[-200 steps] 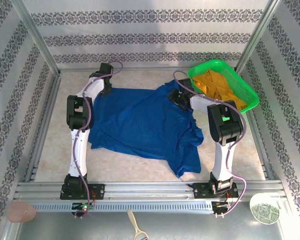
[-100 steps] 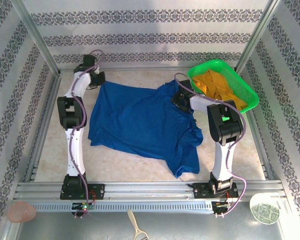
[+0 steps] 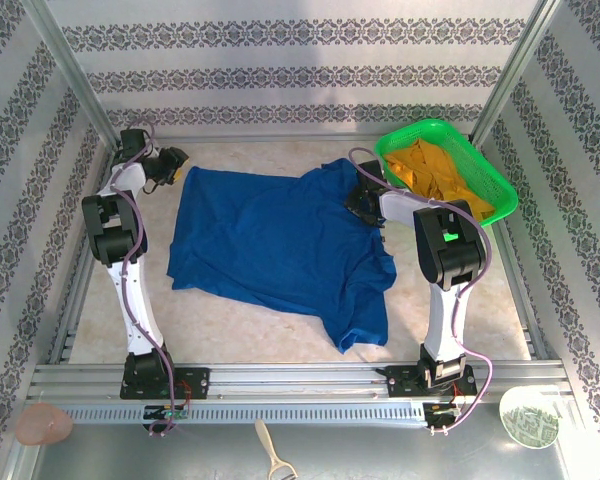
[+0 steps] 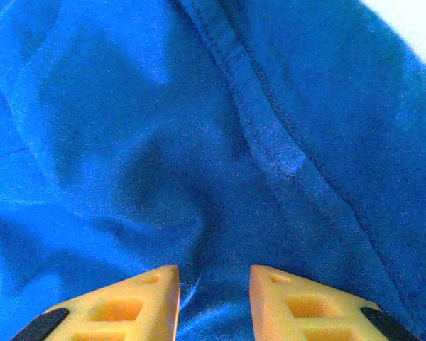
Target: Fold the inside-out t-shirt
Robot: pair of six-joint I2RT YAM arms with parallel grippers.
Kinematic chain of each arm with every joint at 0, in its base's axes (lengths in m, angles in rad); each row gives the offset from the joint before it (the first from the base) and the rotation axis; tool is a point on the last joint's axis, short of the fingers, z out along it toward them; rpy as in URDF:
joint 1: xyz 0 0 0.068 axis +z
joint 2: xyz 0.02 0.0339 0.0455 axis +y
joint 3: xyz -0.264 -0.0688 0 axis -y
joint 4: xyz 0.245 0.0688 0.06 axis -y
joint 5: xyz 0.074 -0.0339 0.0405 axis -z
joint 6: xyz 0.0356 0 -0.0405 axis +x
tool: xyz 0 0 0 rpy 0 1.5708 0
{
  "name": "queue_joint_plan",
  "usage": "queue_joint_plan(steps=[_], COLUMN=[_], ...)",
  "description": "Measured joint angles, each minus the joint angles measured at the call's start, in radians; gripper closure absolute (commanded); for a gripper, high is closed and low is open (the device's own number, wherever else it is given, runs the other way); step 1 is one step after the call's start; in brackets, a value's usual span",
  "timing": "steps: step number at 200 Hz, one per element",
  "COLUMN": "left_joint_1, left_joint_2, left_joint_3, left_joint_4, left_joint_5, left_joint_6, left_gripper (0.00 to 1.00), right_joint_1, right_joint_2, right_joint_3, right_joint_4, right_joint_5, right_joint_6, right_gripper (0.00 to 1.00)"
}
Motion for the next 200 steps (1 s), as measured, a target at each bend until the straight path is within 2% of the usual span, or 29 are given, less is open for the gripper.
queue_joint_plan(steps=[23,49,79,114,135,158,200], left_joint_1=[0.0,-0.001,-0.008,-0.047,-0.074,-0.079,-0.079], left_joint_2=[-0.106,-0.371,-0.713,-1.016,-1.131,-1.216,-1.238], left_joint_3=[-0.106,-0.352,-0.655,-1.027,-1.191,-1.288,-1.331], left_joint_4=[-0.001,-0.01,-0.003,-0.01,-0.05,-0.095,-0.114], left_joint_5=[-0.009,-0.04,-0.08,-0.142,-0.188,-0.248,-0.378], left_joint_6=[0.014,0.045,0.068,0.073,0.079,0.086,0.114], left_gripper=[0.47,0.43,0.39,0.36,0.36,0.37,0.39], right_joint_1=[-0.001,0.004,0.032,0.073,0.109,0.167,0.258], right_joint_2=[-0.002,-0.065,-0.312,-0.645,-0.782,-0.873,-0.888], right_joint_3=[0.013,0.001,-0.116,-0.385,-0.562,-0.703,-0.773], right_joint_4=[0.009,0.005,-0.003,-0.012,-0.048,-0.099,-0.108], right_joint_5=[-0.05,-0.096,-0.098,-0.082,-0.056,-0.027,-0.002], right_joint_6=[-0.035,-0.099,-0.159,-0.186,-0.181,-0.165,-0.114], right_gripper=[0.67,0.66,0.59,0.51,0.48,0.47,0.47])
